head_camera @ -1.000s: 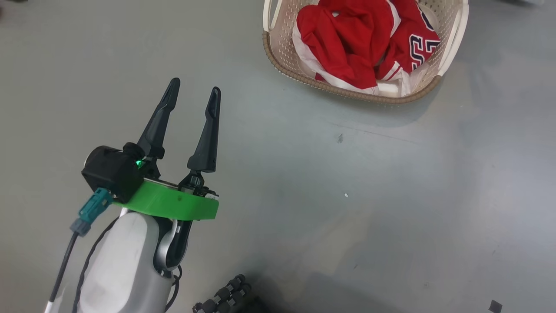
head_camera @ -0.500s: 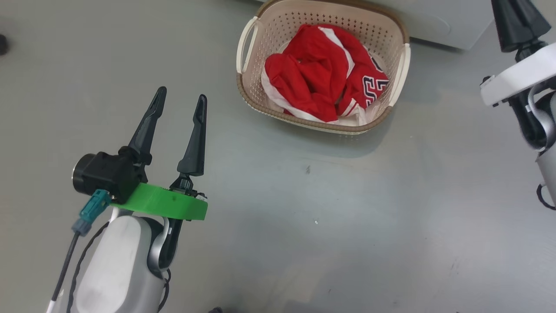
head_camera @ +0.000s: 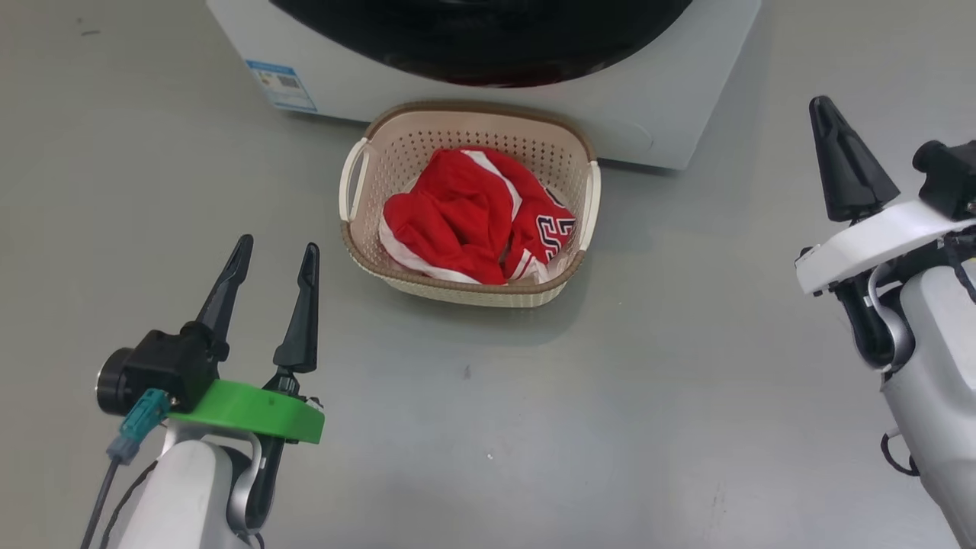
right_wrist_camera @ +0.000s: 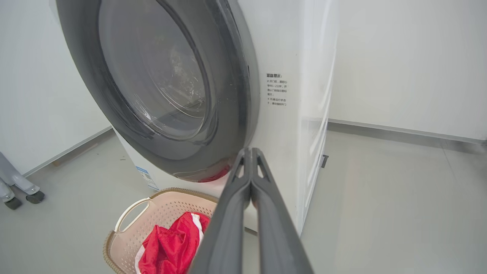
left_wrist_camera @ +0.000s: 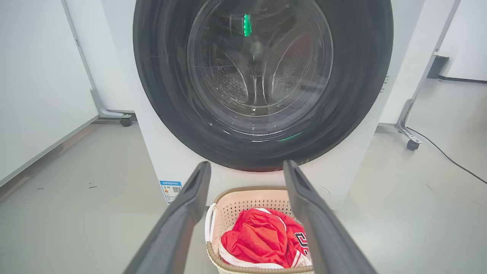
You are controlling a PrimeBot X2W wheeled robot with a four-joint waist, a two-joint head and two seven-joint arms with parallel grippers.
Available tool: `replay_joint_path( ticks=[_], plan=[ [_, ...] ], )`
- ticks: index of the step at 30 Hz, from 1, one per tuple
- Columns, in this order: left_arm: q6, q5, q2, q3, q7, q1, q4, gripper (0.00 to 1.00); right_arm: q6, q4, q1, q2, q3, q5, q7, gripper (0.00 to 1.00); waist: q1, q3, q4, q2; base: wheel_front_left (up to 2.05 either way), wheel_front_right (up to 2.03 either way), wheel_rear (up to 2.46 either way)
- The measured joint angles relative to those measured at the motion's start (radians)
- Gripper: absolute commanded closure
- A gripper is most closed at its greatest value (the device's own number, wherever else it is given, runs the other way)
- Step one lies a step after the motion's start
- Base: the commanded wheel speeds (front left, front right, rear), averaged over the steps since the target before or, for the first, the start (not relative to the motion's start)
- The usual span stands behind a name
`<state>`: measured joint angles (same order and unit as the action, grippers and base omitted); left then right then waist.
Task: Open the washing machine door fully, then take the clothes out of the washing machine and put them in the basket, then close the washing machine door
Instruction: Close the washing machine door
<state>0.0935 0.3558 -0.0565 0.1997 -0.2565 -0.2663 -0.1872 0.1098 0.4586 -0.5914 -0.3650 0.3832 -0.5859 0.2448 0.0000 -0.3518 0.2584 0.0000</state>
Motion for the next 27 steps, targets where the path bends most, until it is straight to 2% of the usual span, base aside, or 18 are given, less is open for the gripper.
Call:
replay_joint_path(
  ticks=[5,13,24,25,26,27],
  plan=[
    [0.0,0.001,-0.005,-0.034,0.0,0.037,0.01,0.0,-0.007,-0.019,0.061,0.029,0.0,-0.015,0.004,1.0,0.0,0.06,-0.052,0.0,0.0,0.0,0.0],
    [0.001,-0.007,-0.005,-0.03,0.0,0.073,0.012,0.0,-0.017,-0.09,0.146,0.037,-0.044,-0.015,0.007,1.0,0.0,0.134,-0.125,0.0,0.0,0.0,0.0],
    [0.006,-0.011,-0.005,-0.042,0.0,0.11,0.019,0.0,-0.042,-0.18,0.28,0.069,-0.08,-0.004,0.007,1.0,0.0,0.201,-0.181,0.0,0.0,0.0,0.0],
    [0.006,-0.013,-0.005,-0.044,0.0,0.111,0.022,0.0,-0.043,-0.188,0.289,0.073,-0.082,-0.002,0.007,0.78,0.0,0.205,-0.184,0.0,0.0,0.0,0.0],
    [0.006,-0.013,-0.005,-0.047,0.0,0.113,0.027,0.0,-0.043,-0.195,0.298,0.076,-0.082,-0.001,0.007,0.0,0.0,0.209,-0.188,0.0,0.0,0.0,0.0],
    [0.006,-0.014,-0.005,-0.047,0.0,0.114,0.03,0.0,-0.044,-0.201,0.306,0.079,-0.083,0.001,0.007,0.0,0.0,0.211,-0.192,0.0,0.0,0.0,0.0]
  ],
)
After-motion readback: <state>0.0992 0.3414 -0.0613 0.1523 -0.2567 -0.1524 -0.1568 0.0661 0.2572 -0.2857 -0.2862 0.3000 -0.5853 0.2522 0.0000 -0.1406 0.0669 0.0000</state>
